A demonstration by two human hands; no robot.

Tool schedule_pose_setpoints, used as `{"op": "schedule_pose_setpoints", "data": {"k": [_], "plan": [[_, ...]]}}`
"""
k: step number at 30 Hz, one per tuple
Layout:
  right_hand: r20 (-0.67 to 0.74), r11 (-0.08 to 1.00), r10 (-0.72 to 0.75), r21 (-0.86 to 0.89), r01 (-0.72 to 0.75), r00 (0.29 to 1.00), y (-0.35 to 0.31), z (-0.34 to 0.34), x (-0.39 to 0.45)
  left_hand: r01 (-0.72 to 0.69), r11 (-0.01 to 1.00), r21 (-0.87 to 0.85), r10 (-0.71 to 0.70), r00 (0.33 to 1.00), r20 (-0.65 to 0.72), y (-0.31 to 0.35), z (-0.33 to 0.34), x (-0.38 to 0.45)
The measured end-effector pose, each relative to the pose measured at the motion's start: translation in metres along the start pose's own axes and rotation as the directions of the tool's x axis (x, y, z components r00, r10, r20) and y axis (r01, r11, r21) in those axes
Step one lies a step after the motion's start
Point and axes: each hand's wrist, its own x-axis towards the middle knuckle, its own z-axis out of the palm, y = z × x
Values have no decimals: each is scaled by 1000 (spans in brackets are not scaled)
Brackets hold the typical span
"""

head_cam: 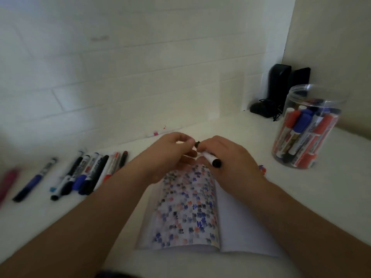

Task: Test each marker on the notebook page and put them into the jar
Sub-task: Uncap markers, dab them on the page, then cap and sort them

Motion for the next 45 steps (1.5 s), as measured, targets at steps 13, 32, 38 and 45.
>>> {"op": "schedule_pose_setpoints", "data": {"k": [13,32,38,45], "plan": [[419,994,6,-104,42,908,-14,-4,-13,100,793,601,184,901,-392,-23,-102,-38],[475,991,107,-127,-52,873,-21,-7,-15,213,299,930,471,815,-338,-75,-141,0],[470,992,121,-90,-89,874,-19,-13,-14,-120,369,922,446,893,-63,-42,-58,28],[387,952,249,70,-298,888,-9,-23,-13,-51,213,976,291,957,-14,-47,-10,53]]}}
